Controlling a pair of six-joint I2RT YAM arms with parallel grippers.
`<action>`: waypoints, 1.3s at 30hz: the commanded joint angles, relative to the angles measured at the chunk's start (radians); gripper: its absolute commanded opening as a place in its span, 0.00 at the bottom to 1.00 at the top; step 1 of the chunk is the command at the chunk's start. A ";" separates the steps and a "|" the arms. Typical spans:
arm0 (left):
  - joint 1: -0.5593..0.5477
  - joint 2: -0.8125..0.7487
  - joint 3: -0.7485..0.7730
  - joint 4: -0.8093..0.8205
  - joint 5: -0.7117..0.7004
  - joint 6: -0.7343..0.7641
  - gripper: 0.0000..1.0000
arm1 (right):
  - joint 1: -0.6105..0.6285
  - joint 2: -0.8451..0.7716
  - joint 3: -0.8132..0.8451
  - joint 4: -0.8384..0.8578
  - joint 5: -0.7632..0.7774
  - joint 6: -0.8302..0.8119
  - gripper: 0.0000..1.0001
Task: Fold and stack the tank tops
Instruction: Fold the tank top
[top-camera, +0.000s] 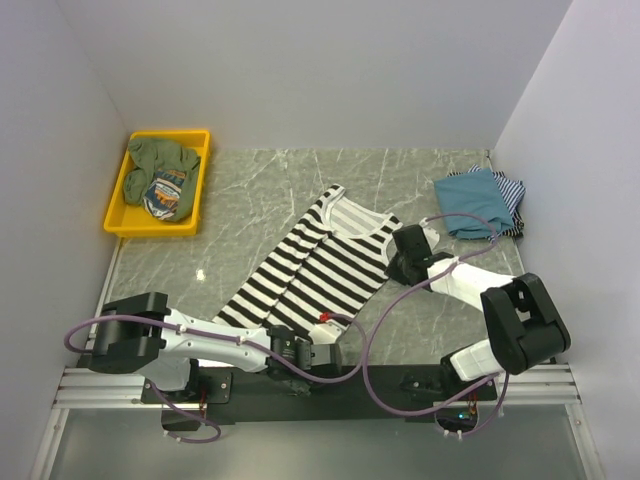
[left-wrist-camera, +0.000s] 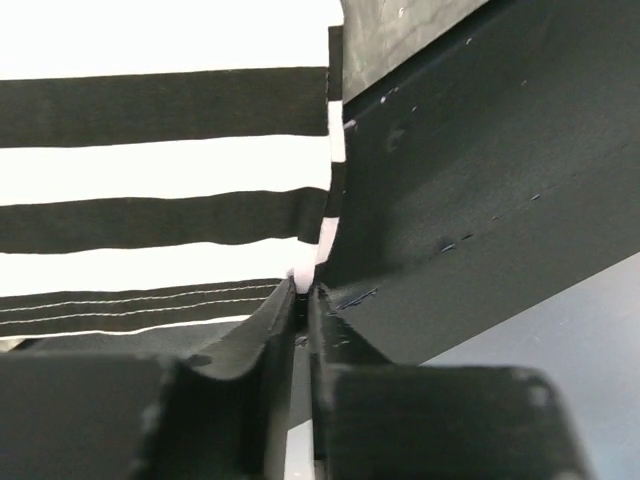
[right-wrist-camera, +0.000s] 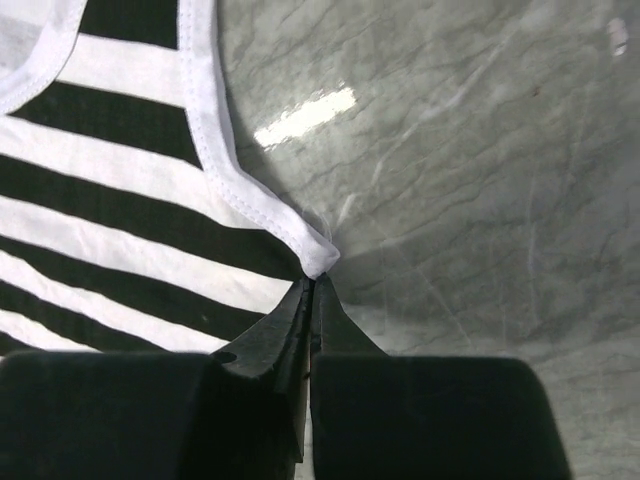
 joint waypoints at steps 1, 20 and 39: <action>-0.010 0.002 0.057 -0.005 -0.042 0.004 0.10 | -0.038 -0.012 0.036 -0.036 0.040 -0.014 0.00; 0.105 0.022 0.169 0.151 -0.007 0.037 0.01 | -0.248 0.145 0.340 -0.221 0.141 -0.206 0.00; 0.293 -0.147 -0.049 0.202 0.091 -0.001 0.00 | -0.160 0.327 0.650 -0.269 0.020 -0.174 0.00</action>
